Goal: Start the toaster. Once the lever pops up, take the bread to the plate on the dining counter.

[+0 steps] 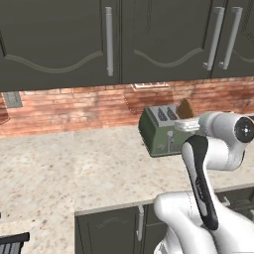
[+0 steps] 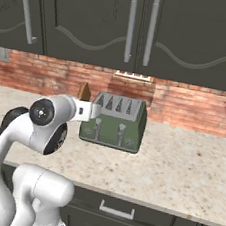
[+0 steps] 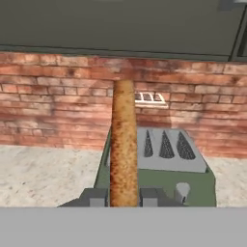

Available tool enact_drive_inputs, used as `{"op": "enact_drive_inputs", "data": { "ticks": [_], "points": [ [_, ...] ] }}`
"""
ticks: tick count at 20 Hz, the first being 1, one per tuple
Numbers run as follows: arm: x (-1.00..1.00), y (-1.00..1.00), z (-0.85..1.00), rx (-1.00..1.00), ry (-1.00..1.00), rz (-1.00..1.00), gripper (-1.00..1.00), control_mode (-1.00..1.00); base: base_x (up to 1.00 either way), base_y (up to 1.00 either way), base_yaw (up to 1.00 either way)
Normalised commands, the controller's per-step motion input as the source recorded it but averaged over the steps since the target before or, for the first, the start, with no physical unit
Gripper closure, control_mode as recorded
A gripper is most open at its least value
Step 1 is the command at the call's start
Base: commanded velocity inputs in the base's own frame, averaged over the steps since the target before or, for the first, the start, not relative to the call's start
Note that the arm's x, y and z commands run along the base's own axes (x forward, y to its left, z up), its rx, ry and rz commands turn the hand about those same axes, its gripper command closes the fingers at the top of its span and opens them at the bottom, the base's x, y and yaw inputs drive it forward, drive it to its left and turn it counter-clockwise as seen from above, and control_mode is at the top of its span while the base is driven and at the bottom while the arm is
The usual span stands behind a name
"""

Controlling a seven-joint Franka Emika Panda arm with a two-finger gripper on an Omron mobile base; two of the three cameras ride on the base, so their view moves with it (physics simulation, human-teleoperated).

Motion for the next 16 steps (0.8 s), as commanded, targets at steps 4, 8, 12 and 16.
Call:
{"op": "enact_drive_inputs", "data": {
  "ticks": [4,8,12,16],
  "points": [
    [-0.99,0.00,0.37,0.00,0.13,0.00,1.00,-1.00,0.00,0.00,0.00],
    [-0.91,0.00,0.30,0.00,0.17,0.00,1.00,-1.00,0.00,0.00,0.00],
    [-0.71,0.00,0.13,0.00,0.16,0.00,1.00,-1.00,0.00,0.00,0.00],
    [-0.47,0.02,0.00,0.00,0.13,0.00,1.00,-1.00,0.00,0.00,0.00]
  ]
}}
